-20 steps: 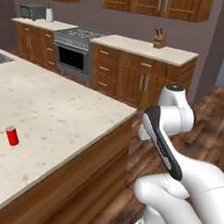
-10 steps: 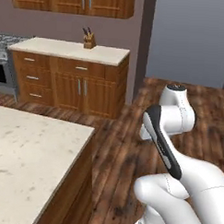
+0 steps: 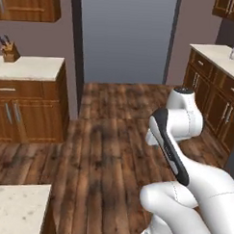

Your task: Move the drinks to the dining counter.

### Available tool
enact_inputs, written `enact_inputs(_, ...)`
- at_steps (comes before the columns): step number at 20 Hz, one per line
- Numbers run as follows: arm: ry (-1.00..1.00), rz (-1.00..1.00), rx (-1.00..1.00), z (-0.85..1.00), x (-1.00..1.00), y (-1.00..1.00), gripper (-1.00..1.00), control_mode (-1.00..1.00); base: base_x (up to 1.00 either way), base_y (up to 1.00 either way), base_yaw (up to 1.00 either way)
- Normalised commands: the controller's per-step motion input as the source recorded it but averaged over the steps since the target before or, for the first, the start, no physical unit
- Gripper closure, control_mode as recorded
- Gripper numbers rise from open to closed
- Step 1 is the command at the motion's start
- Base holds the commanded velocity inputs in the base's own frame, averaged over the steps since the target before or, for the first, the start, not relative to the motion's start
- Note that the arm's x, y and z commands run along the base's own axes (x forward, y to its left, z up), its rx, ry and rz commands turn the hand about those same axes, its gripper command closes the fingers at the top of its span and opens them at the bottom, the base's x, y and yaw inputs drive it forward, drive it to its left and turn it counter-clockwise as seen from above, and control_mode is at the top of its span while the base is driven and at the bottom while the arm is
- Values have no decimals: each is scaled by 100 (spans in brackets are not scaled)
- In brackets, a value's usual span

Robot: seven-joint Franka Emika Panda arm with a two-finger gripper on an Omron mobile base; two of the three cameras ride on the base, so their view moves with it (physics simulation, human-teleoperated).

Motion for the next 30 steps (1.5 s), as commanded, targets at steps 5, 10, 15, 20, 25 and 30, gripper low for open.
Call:
enact_inputs(5,0,0,0,0,0,0,-100,100,71,-4,-61)
enact_inputs(10,0,0,0,0,0,0,-100,100,99,0,-40)
enact_inputs(15,0,0,0,0,0,0,-100,100,100,1,-25)
enact_inputs(20,0,0,0,0,0,0,-100,100,100,4,-27)
enact_inputs(25,0,0,0,0,0,0,-100,100,100,14,-35)
enact_inputs(30,0,0,0,0,0,0,-100,100,100,28,-42)
